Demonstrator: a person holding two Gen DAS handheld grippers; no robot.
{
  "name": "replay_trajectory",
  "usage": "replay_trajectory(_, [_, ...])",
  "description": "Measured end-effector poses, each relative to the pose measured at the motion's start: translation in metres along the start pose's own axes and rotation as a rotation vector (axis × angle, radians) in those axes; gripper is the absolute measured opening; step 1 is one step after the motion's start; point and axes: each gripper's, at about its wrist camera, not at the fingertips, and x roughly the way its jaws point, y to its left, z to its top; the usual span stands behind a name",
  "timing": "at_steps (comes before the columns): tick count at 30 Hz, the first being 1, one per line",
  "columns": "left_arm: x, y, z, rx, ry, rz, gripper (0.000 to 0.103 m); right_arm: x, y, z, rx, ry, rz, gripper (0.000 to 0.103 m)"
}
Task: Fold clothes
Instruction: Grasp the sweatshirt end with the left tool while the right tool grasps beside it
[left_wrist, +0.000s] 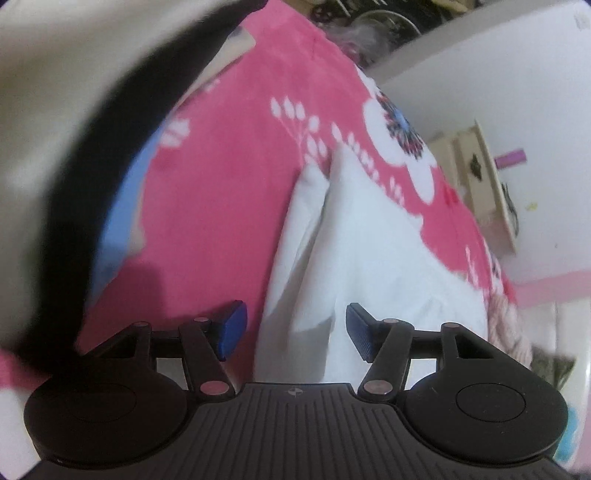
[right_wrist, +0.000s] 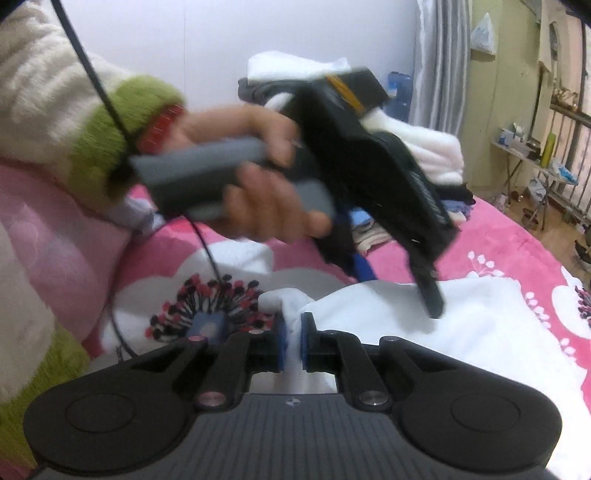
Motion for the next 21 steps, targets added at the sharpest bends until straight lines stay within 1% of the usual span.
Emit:
replay_trajectory(2, [0.011,0.0,0.011,-0.05,0.016,-0.024,0.063,-0.004,-0.001,0.001,0.015,-0.015,0.004,0.008])
replay_trajectory(4, [0.018,0.001,0.018,-0.093,0.025,-0.038,0.063,-0.01,-0.002,0.002,0.032,-0.033,0.007,0.008])
replay_trajectory(7, [0.027,-0.004,0.025,-0.112,0.018,-0.039,0.061,-0.022,-0.003,0.003,0.043,-0.061,0.004,0.008])
replay_trajectory(9, [0.029,-0.008,0.027,-0.101,0.008,-0.023,0.045,-0.031,-0.004,0.002,0.04,-0.078,-0.005,0.008])
replay_trajectory(10, [0.03,-0.01,0.027,-0.102,-0.003,-0.009,0.031,-0.035,-0.004,0.001,0.038,-0.088,-0.011,0.008])
replay_trajectory(11, [0.03,-0.012,0.027,-0.112,-0.004,-0.003,0.025,-0.04,-0.004,0.001,0.04,-0.099,-0.018,0.008])
replay_trajectory(14, [0.028,-0.021,0.027,-0.132,0.009,-0.046,0.018,-0.058,-0.011,-0.002,0.073,-0.136,-0.044,0.008])
replay_trajectory(17, [0.022,-0.051,0.029,-0.076,-0.01,-0.065,0.012,-0.09,-0.021,-0.009,0.122,-0.2,-0.077,0.008])
replay_trajectory(18, [0.021,-0.062,0.028,-0.065,-0.013,-0.072,0.012,-0.101,-0.024,-0.011,0.14,-0.22,-0.089,0.008])
replay_trajectory(19, [0.021,-0.076,0.026,-0.053,-0.015,-0.078,0.011,-0.115,-0.027,-0.016,0.163,-0.234,-0.107,0.008])
replay_trajectory(21, [0.025,-0.107,0.02,-0.003,-0.009,-0.081,0.011,-0.145,-0.033,-0.027,0.212,-0.264,-0.17,0.007])
